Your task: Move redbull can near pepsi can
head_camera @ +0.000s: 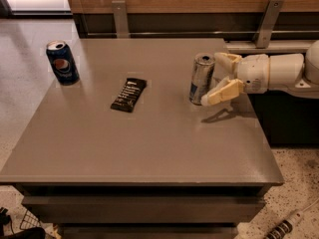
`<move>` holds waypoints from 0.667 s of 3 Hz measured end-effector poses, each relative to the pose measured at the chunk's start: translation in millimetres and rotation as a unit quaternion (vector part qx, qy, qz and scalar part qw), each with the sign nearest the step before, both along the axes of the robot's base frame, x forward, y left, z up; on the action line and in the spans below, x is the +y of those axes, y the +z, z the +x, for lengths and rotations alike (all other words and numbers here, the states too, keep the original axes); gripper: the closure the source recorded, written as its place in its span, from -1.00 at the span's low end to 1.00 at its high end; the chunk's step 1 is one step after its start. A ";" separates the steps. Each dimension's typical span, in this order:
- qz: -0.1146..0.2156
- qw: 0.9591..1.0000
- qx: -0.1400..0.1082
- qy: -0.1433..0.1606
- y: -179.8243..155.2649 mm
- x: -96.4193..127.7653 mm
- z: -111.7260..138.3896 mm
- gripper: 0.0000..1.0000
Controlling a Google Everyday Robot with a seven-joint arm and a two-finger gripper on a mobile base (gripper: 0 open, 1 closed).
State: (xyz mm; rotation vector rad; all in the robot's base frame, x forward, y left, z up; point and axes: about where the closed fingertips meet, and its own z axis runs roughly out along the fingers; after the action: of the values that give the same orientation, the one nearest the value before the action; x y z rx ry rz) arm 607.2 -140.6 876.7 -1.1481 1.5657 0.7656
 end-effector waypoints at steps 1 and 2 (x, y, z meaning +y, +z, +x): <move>0.048 0.999 -0.016 0.015 -1.9 10.9 -3.7 -1.00; 0.089 0.994 -0.056 0.029 4.6 18.6 -10.4 -0.93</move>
Offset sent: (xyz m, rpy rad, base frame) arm -0.0155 0.0174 0.0090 0.2480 -0.1795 0.0739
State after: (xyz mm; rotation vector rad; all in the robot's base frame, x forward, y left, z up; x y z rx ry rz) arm 596.8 -122.0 881.3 -1.0891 1.3478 0.8469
